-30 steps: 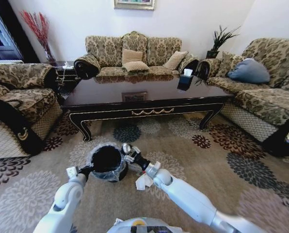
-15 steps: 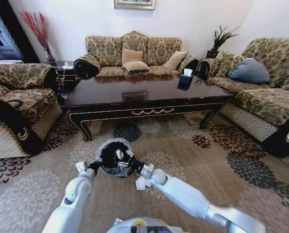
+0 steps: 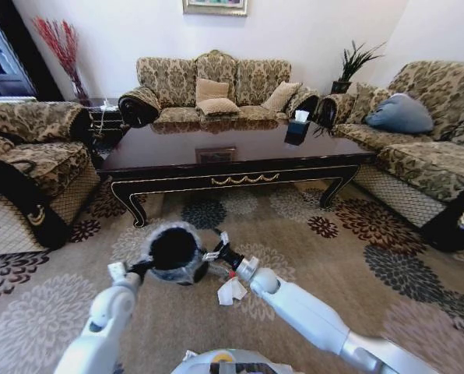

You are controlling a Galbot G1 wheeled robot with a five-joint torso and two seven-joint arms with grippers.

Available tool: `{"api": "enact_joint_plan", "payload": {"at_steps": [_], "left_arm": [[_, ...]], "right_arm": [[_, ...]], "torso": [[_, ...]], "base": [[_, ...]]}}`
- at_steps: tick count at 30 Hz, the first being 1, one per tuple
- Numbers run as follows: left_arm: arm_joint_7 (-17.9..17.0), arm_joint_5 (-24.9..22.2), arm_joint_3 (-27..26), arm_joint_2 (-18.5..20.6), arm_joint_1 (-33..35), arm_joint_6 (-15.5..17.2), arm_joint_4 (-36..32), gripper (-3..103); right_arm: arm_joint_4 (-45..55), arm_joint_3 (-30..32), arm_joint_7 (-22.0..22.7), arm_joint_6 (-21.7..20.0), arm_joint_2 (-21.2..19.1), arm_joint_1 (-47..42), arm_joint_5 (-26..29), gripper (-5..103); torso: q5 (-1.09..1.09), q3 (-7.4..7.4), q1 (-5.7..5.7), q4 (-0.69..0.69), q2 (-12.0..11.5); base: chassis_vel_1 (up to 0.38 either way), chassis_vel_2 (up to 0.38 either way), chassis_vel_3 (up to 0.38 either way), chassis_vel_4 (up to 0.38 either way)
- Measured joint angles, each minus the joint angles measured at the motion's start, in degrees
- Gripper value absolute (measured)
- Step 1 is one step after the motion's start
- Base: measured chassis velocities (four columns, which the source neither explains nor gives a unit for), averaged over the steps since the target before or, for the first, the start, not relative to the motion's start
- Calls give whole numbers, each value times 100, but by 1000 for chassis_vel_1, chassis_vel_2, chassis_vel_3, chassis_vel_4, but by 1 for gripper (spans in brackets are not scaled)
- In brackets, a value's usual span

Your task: Move to the front of the table and pick up the trash from the floor, then place it into the trash bin.

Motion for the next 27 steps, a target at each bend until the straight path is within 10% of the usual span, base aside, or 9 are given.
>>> {"api": "enact_joint_plan", "payload": {"at_steps": [13,21,27], "left_arm": [[-144,-630,-1197,406,80,182,-169,2],[-208,-731,-1171,188,134,273,-891,2],[-192,-760,-1157,114,234,273,-1165,2]], "right_arm": [[-425,-447,1353,-1856,-329,-251,626,100],[-90,-1521,3681,-3351,-114,16,2419,100],[-97,-1752,4603,-3784,268,198,3143,100]], "torso": [[0,0,0,0,0],[1,0,0,0,0],[1,0,0,0,0]], "base": [[0,0,0,0],[0,0,0,0],[0,0,0,0]]}}
